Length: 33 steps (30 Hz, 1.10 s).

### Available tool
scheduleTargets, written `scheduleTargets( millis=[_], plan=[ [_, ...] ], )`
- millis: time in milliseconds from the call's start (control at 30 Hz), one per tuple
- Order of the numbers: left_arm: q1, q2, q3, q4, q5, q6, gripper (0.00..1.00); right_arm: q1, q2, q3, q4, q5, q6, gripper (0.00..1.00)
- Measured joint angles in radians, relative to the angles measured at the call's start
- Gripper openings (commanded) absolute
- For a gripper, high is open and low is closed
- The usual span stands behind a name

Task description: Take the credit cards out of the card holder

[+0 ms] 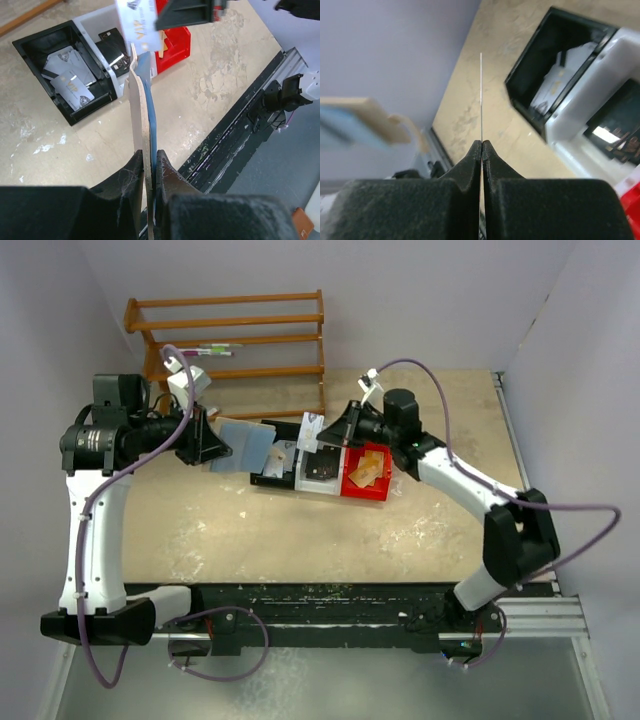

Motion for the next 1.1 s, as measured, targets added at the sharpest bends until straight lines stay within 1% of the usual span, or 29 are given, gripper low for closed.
scheduleTargets(
  millis=[233, 333, 467, 700, 900, 1100],
  plan=[
    [0.0, -0.025, 0.047, -0.051, 0.026, 0.039, 0.0, 0.043, 0.313, 0.254, -0.058, 0.101, -0.022, 0.0],
    [0.0, -0.04, 0.048, -0.075, 0.054, 0.058, 0.0, 0.079, 0.417, 0.331, -0.08, 0.135, -0.015, 0.0],
    [0.0, -0.044, 0.048, -0.106, 0.09, 0.076, 0.0, 0.122, 0.506, 0.396, -0.114, 0.187, 0.008, 0.0],
    [0.0, -0.044, 0.052, -0.12, 0.158, 0.085, 0.0, 0.167, 0.587, 0.469, -0.142, 0.267, 0.053, 0.0],
    [0.0, -0.044, 0.053, -0.125, 0.212, 0.085, 0.0, 0.182, 0.615, 0.489, -0.175, 0.357, 0.087, 0.0],
    [0.0, -0.045, 0.053, -0.125, 0.274, 0.085, 0.0, 0.193, 0.641, 0.502, -0.204, 0.395, 0.093, 0.0]
  ],
)
